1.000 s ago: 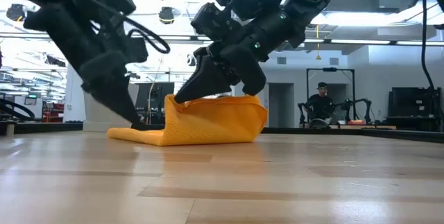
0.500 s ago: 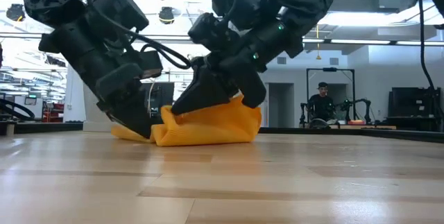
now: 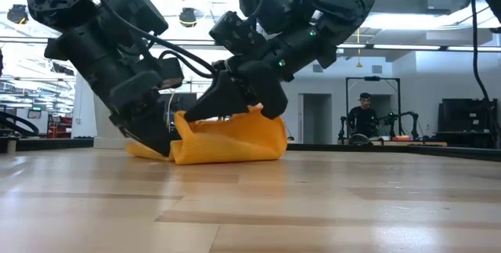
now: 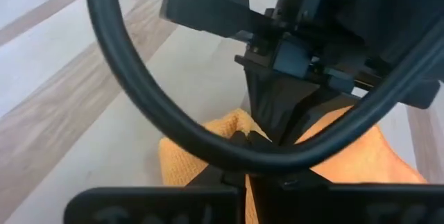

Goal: Fold microfiber towels
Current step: Fold the orange microfiber towel

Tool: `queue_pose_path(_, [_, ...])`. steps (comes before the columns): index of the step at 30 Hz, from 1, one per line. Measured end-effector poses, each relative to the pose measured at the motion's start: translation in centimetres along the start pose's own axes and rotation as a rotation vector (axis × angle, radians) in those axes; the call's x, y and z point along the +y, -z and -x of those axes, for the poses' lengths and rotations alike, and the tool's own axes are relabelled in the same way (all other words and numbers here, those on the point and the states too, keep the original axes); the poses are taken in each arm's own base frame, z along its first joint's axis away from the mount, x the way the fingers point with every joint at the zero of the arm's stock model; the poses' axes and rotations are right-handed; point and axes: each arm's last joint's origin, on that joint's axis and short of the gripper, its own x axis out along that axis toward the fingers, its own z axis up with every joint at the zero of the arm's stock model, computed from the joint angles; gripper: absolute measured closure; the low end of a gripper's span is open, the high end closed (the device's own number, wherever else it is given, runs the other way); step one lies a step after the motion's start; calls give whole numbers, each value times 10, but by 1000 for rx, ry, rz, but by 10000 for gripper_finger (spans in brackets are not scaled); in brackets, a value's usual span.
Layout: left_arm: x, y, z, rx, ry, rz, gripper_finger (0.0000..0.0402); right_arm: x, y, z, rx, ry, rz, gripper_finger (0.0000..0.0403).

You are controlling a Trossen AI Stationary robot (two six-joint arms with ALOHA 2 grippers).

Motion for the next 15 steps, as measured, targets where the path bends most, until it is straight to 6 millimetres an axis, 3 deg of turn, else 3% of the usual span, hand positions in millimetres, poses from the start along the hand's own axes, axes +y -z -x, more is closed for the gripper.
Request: queue_pose_path(15, [4,-3,20,23,-14,63,401,-1,4,-4,-34,-27,28,365])
